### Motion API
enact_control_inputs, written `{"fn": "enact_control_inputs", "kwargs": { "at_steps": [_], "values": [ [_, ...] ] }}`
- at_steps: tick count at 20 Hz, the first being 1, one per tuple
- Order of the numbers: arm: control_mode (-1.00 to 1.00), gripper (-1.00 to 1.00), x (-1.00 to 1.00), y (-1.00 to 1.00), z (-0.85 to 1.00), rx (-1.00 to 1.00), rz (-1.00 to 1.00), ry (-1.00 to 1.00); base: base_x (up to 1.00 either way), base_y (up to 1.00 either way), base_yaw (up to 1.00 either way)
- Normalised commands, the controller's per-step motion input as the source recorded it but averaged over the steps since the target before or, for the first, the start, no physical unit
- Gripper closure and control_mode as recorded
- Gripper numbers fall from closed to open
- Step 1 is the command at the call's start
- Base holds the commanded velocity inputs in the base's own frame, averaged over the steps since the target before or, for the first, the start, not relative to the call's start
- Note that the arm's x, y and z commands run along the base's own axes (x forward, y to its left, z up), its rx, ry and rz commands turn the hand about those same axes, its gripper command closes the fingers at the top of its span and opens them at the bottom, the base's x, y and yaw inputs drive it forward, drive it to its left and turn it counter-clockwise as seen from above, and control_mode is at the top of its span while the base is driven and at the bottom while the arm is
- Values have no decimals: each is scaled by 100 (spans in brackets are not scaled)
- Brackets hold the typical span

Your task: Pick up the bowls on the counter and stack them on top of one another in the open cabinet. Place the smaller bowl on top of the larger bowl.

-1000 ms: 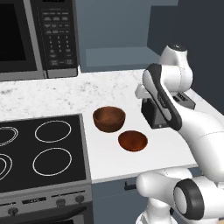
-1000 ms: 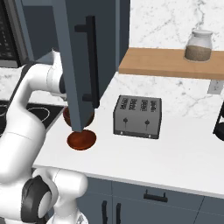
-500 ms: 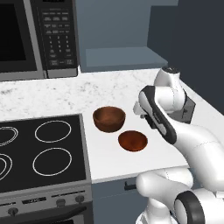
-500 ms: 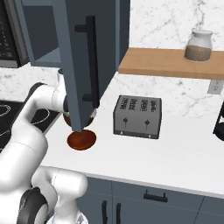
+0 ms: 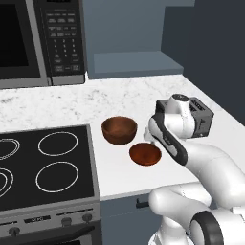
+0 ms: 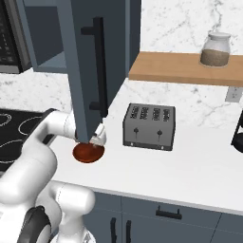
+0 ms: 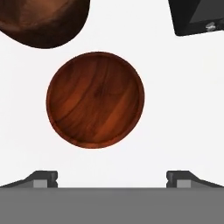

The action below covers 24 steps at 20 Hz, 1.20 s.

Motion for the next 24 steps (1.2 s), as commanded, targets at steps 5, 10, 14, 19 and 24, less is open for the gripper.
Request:
{"fn": "enact_control_inputs", "kwargs": {
  "at_steps": [5,10,14,19,24],
  "values": [
    [-100,-100,0,-14,-54,1,-6,5,0,0,0],
    [-100,-100,0,-4,-57,0,-9,8,0,0,0],
    [-100,-100,17,0,-51,-1,-9,9,0,0,0],
    [-100,-100,29,0,-9,0,-15,10,0,0,0],
    [-100,-100,28,0,0,0,-12,14,0,0,0]
  ]
}}
